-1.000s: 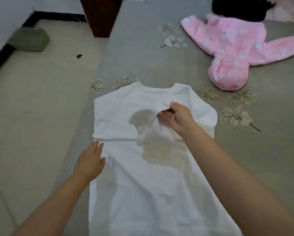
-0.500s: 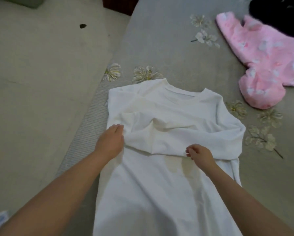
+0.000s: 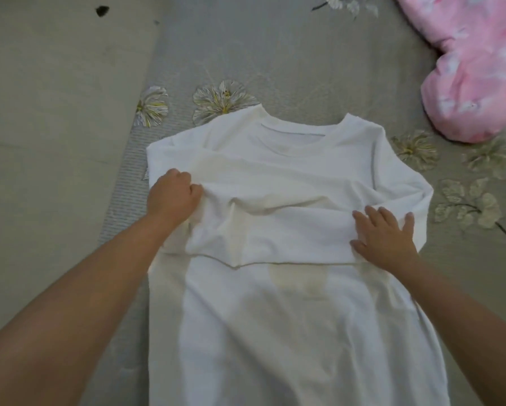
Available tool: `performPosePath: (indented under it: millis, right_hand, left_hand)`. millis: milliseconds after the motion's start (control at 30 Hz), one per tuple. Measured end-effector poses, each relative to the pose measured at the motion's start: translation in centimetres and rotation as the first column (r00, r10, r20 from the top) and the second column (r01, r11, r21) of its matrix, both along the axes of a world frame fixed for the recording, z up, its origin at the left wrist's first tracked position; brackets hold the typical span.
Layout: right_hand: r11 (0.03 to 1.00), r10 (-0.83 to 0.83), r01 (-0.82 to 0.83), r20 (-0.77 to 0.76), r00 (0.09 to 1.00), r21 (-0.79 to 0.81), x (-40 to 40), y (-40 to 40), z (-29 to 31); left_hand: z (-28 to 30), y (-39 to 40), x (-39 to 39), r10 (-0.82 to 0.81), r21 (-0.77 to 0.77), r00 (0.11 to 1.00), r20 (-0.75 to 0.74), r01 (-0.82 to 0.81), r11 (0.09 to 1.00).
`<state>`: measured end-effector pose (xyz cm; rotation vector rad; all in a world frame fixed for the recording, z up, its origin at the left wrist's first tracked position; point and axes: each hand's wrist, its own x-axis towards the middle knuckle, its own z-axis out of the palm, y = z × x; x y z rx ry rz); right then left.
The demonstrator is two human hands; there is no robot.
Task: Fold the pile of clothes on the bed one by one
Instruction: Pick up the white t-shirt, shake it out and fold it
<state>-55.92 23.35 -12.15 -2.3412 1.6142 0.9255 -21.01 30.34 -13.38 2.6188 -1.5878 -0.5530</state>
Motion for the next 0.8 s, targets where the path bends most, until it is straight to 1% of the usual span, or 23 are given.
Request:
performPosePath:
  millis: [33,67,133,233,300,333,400,433,467,500,533,567,600,633,667,700,733,767,800]
  right_hand:
    - [0.999,0.036,-0.036,0.002,0.999,0.004,-0.1,0.0,-0.2]
    - [0.998,0.066,-0.066,0.009,0.998,0.002,-0.1,0.1,-0.3]
    - [0.996,0.093,-0.093,0.041,0.995,0.007,-0.3,0.4,-0.6]
    - [0.998,0.053,-0.057,0.125,0.991,0.032,-0.6,0.7,-0.6]
    - [1.000,-0.014,0.018,0.218,0.976,-0.015,-0.9,0.3,-0.1]
    - [0.995,-0.043,0.069,0.310,0.950,-0.073,-1.2,-0.2,0.2]
    - [0.969,-0.059,0.165,0.476,0.877,-0.185,-2.0,-1.6,0.8]
    - [0.954,-0.101,0.231,0.516,0.851,-0.193,-2.4,-2.5,1.1]
    - [0.940,-0.162,0.293,0.527,0.834,-0.174,-2.9,-3.4,1.3]
    - [0.934,-0.199,0.322,0.522,0.830,-0.155,-3.3,-4.6,1.5]
    - [0.936,-0.186,0.313,0.527,0.829,-0.161,-3.6,-5.8,1.5]
    - [0.943,-0.151,0.283,0.531,0.834,-0.176,-3.8,-7.2,1.4]
    - [0.952,-0.120,0.247,0.523,0.844,-0.179,-4.0,-8.6,1.1]
    - [0.966,-0.101,0.204,0.493,0.864,-0.159,-4.1,-9.9,0.9]
    - [0.984,-0.086,0.141,0.408,0.909,-0.105,-4.3,-11.3,0.6]
    - [0.997,-0.062,0.073,0.272,0.960,-0.030,-4.5,-12.5,0.3]
    - [0.999,-0.019,0.012,0.140,0.990,0.048,-4.7,-13.5,0.0]
    - [0.992,0.033,-0.040,0.062,0.998,0.117,-4.9,-14.2,-0.2]
    - [0.984,0.081,-0.088,0.049,0.995,0.156,-5.1,-14.6,-0.4]
  left_hand:
    - [0.5,0.0,0.9,0.039,0.024,0.999,0.020,-0.040,0.999]
    - [0.9,0.0,1.7,0.037,0.067,0.997,0.072,-0.042,0.997]
    - [1.2,0.1,3.0,-0.031,0.151,0.983,0.181,0.004,0.989]
    - [1.1,-0.6,3.8,-0.085,0.149,0.954,0.289,0.042,0.988]
    - [0.7,-1.3,3.3,-0.132,0.174,0.929,0.346,0.075,0.982]
    - [0.4,-1.7,2.6,-0.143,0.170,0.927,0.345,0.088,0.982]
    - [0.0,-2.7,0.6,-0.146,0.060,0.951,0.274,0.135,0.989]
    - [0.1,-3.3,-0.9,-0.172,-0.014,0.964,0.203,0.178,0.984]
    - [0.2,-3.9,-2.7,-0.238,-0.076,0.963,0.130,0.249,0.966]
    - [0.3,-4.5,-4.7,-0.329,-0.127,0.942,0.065,0.335,0.934]
    - [0.4,-5.1,-6.6,-0.416,-0.174,0.909,0.030,0.414,0.893]
    - [0.2,-5.6,-8.3,-0.484,-0.188,0.875,0.021,0.479,0.858]
    - [-0.3,-5.9,-9.9,-0.510,-0.186,0.860,0.018,0.504,0.844]
    - [-0.8,-6.3,-11.2,-0.509,-0.146,0.860,-0.016,0.502,0.852]
    - [-1.5,-6.7,-12.3,-0.486,-0.107,0.873,-0.032,0.480,0.870]
    - [-2.5,-7.0,-13.1,-0.458,-0.045,0.888,-0.038,0.457,0.888]
    - [-3.4,-7.2,-13.5,-0.448,0.002,0.894,-0.021,0.448,0.894]
    - [-3.9,-7.5,-13.8,-0.454,0.029,0.891,0.003,0.453,0.891]
    - [-4.2,-7.6,-14.0,-0.465,0.063,0.885,0.007,0.463,0.884]
